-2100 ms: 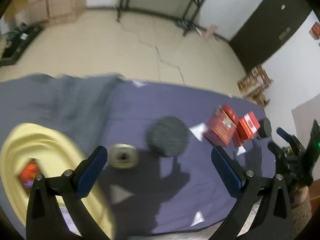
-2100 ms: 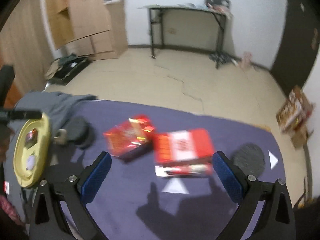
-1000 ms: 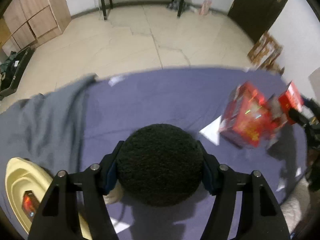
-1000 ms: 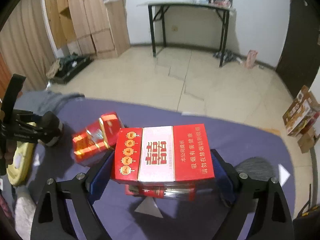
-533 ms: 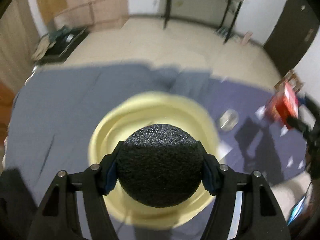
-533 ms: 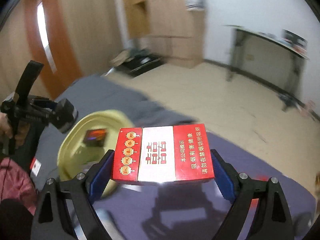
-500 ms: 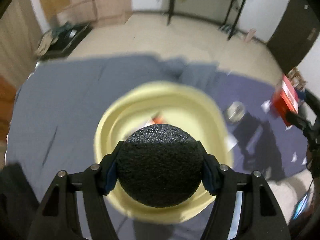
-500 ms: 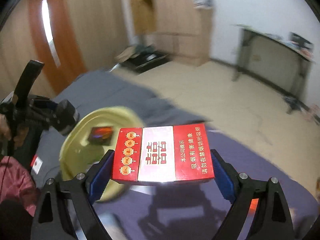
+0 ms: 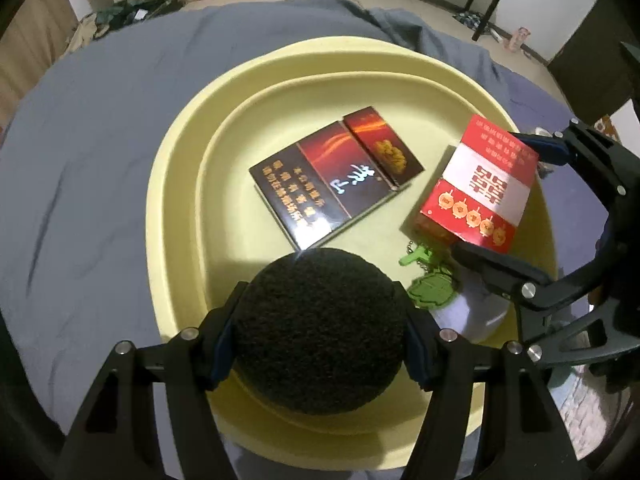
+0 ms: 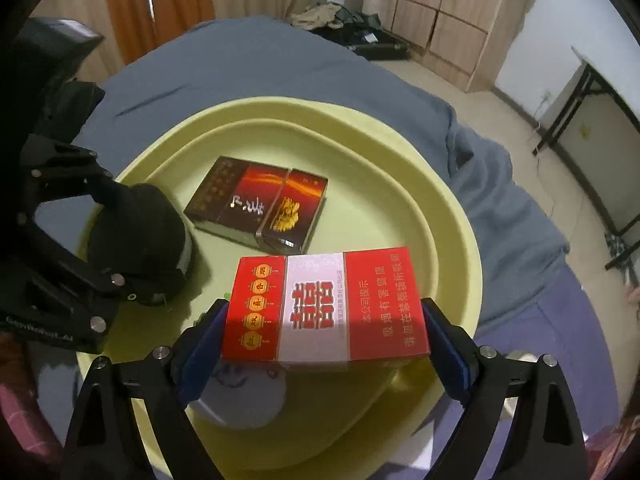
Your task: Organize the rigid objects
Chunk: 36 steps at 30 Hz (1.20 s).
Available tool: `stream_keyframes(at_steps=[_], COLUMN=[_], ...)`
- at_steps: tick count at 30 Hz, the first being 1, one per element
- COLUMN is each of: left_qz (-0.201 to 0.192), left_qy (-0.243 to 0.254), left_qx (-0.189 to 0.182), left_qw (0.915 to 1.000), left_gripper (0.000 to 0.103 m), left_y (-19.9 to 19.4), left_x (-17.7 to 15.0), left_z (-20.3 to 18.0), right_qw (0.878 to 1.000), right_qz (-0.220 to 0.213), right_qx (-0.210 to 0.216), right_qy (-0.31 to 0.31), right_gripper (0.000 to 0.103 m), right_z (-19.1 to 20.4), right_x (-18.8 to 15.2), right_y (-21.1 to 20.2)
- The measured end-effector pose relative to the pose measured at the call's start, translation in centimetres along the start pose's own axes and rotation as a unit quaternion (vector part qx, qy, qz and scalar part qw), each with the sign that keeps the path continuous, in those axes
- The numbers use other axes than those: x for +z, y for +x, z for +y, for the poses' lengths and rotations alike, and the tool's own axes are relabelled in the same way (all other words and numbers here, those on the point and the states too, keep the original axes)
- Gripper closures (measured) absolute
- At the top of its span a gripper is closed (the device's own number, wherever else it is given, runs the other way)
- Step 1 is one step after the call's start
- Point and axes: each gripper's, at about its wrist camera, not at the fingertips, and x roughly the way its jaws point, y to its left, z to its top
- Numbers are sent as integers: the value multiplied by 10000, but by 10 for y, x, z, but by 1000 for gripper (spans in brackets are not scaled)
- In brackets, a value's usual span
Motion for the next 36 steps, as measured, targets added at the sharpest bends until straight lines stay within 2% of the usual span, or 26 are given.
stream_keyframes(at_steps=[2,3,5,8,10,13,16,19,21,23,26,29,33,35,36], left_qz=[19,-1,-86,-153,-177,-323,-495,-712,-819,-876,-923,-875,-659,-667,-671], left_qy=[-56,-57,-30,-183,-228,-145,114,484,722,927,1400,1872,2304,2609,2809], left_qx=[-68,-98,-144,-519,-582,-310,-337,-410,-560,-690,-958,-1167,-1114,-1014,-926], left_qw=[10000,9999,9999,9984,9979,9989,9981,9954,9924,9894,9812,9714,9644,9577,9529], left_gripper=[32,31,20,8,0,0,0,0,0,0,0,0,0,0,0], left_y=[4,4,0,-8,-19,-38,-61,-82,-94,-100,-100,-87,-45,-32,-24], left_x=[-1,-1,-4,-9,-11,-8,2,21,38,53,73,88,110,111,112], left_z=[3,4,6,15,14,7,-12,-50,-89,-123,-189,-258,-338,-363,-377], right_qw=[9998,9997,9996,9986,9979,9946,9881,9785,9683,9524,9269,9108,9216,9214,9175], right_qz=[-20,-29,-165,-406,-521,-782,-960,-936,-788,-639,-577,-506,-380,-357,-316], right_qx=[92,129,44,46,-29,-272,-493,-931,-1383,-1735,-1854,-1886,-1726,-1756,-1807], right_qy=[163,216,224,329,384,626,1095,1582,1927,2423,3211,3636,3455,3447,3528], right_gripper=[9,4,1,1,1,1,1,1,0,0,0,0,1,1,1], right_z=[0,0,-1,-6,-9,-35,-76,-131,-172,-211,-255,-274,-276,-281,-285], right_x=[2,1,4,4,-1,-18,-50,-99,-146,-201,-277,-324,-330,-330,-331], right_y=[2,0,-3,-23,-41,-79,-123,-166,-195,-223,-251,-248,-210,-195,-188])
